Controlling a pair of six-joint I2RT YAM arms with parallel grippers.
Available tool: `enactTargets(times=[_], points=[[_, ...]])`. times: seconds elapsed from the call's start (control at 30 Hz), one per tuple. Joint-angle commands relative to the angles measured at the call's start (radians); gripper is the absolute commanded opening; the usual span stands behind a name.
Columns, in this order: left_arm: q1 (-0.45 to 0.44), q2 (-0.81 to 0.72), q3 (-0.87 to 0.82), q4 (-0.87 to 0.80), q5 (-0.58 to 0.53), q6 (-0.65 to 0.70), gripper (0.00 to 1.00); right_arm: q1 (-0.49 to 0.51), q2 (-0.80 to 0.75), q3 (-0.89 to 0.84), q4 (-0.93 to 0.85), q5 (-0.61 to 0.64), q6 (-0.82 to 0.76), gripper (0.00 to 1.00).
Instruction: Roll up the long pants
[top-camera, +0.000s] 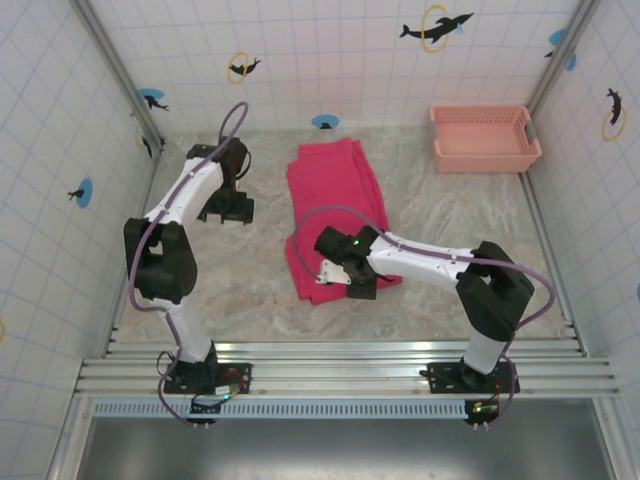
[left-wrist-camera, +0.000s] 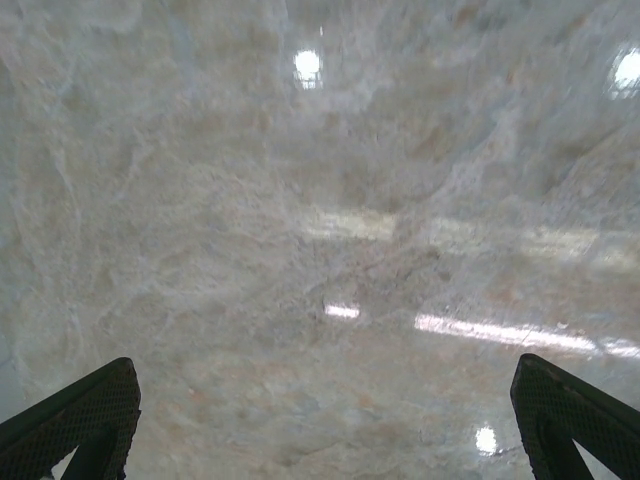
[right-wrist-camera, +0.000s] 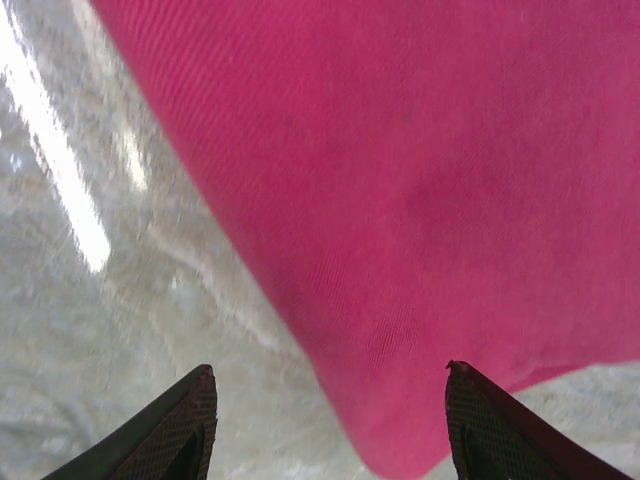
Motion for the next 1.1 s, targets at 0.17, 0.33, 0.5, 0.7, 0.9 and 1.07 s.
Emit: enactTargets(times=[0.17, 0.33, 0.5, 0.7, 0.9, 1.07], points=[[-0.001, -0.128, -0.106, 0.005, 0.059, 0.022, 0.98, 0.03, 0.151, 0.027, 0.107, 0.062, -0.005, 0.61], [0.0, -0.155, -0.132, -0.003, 0.064, 0.04, 0.98, 0.036, 0.225, 0.085, 0.089, 0.022, 0.012, 0.45], [-0.001, -0.166, -0.147, -0.006, 0.057, 0.061, 0.97, 0.06, 0.224, 0.181, -0.01, -0.1, 0.008, 0.24], [-0.002, -0.173, -0.153, -0.003, 0.083, 0.085, 0.97, 0.06, 0.235, 0.371, -0.285, -0.416, 0.036, 0.19], [-0.014, -0.204, -0.189, 0.008, 0.081, 0.11, 0.98, 0.009, 0.373, 0.622, -0.543, -0.781, 0.066, 0.19], [-0.059, -0.222, -0.196, -0.002, 0.098, 0.129, 0.97, -0.066, 0.54, 0.785, -0.618, -0.904, 0.118, 0.19]])
